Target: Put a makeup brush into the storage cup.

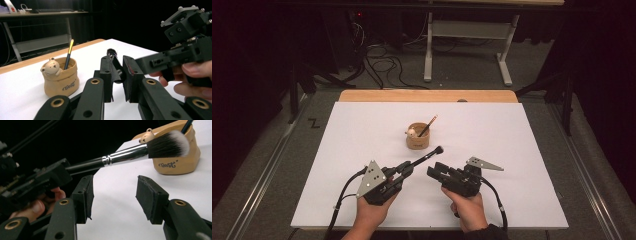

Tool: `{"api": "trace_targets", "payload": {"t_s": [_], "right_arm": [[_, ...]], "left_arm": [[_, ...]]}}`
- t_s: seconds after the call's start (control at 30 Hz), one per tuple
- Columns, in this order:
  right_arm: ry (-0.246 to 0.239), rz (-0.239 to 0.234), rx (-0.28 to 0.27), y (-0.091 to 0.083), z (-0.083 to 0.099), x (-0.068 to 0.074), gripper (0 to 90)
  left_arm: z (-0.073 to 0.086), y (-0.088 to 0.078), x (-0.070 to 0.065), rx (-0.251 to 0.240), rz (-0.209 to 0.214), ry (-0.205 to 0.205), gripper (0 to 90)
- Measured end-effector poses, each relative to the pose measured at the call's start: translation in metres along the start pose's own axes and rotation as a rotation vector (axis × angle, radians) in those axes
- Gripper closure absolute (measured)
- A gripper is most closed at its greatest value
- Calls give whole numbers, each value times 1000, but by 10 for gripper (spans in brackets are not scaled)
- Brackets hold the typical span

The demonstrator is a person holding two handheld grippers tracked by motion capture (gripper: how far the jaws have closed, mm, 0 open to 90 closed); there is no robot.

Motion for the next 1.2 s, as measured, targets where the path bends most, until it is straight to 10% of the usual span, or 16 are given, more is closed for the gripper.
{"api": "trace_targets", "payload": {"t_s": [1.2], "right_arm": [[174, -41, -40, 1, 6, -12, 427]], "left_arm": [[32, 6, -4, -100, 9, -137, 793]]}}
Point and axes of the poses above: each handheld gripper's, and its own axes: y roughly forward along the jaws, z roughly out of its underside, x roughly to its left, the point moved 8 cm from there along y, roughly forward along the jaws, and after that the axes turned 11 degrees about -y, right-handed, at the moved point
